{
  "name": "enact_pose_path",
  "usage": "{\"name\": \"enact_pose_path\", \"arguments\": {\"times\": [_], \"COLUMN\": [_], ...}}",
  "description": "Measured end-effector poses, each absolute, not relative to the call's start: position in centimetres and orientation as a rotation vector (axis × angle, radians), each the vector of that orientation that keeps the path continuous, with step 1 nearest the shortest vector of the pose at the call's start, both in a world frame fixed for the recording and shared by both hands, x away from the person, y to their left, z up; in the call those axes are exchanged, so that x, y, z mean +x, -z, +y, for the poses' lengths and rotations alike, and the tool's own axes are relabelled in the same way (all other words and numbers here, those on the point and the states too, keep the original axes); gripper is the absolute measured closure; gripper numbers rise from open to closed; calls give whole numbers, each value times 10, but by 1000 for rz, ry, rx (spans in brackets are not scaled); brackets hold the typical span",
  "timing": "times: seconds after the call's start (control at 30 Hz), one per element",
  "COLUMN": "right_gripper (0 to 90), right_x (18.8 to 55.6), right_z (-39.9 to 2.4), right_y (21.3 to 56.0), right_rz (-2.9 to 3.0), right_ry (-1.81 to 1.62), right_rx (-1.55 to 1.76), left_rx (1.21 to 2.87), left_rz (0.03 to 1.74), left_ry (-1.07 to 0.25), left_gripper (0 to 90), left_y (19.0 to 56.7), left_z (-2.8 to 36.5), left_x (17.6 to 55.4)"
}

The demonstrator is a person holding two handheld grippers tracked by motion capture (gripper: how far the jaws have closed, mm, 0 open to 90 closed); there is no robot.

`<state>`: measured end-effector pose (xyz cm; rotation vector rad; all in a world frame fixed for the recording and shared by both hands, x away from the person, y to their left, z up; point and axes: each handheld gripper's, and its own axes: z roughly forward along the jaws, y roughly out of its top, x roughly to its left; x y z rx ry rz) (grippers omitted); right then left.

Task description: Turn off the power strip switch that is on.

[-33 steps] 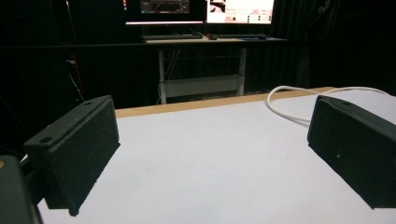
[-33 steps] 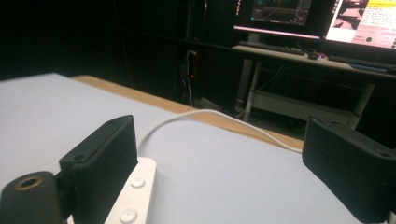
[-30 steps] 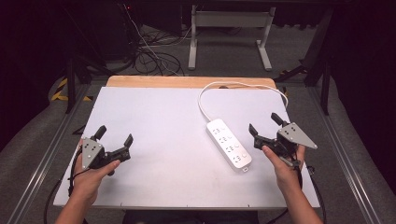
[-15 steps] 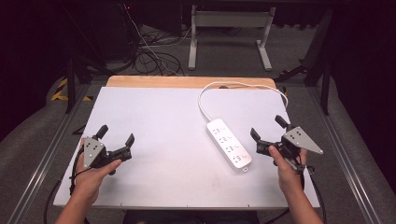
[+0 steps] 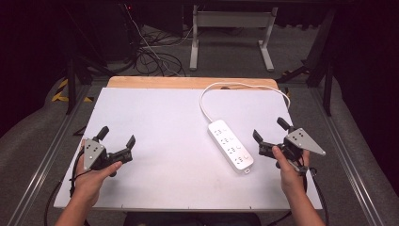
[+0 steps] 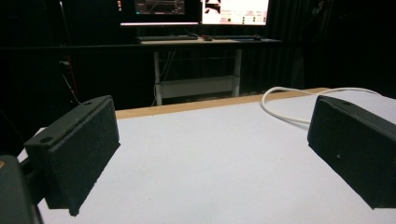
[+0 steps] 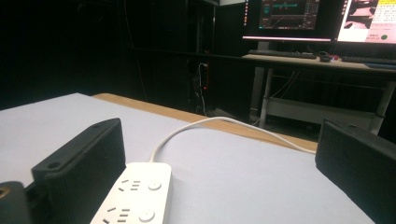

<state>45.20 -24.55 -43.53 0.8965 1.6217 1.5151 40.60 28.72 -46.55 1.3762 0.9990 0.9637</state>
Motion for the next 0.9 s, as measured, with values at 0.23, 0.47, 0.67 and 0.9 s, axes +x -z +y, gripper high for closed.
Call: {"name": "enact_pose_path", "arguments": {"times": [0.23, 0.47, 0.67, 0.9], "right_gripper": [20, 20, 20, 18], "right_x": [453, 454, 454, 454], "right_z": [-244, -244, -243, -243], "right_y": [436, 437, 438, 438], "right_rz": [1636, 1640, 1645, 1646], "right_ry": [-1512, -1506, -1502, -1505], "right_rx": [886, 889, 893, 891], "left_rx": [1378, 1377, 1379, 1379], "left_rz": [1003, 1004, 1000, 1002], "left_ry": [-967, -967, -966, -965], "left_gripper": [27, 27, 25, 25], "left_y": [466, 466, 466, 466], "left_z": [287, 288, 287, 287], "left_x": [406, 406, 406, 407]}}
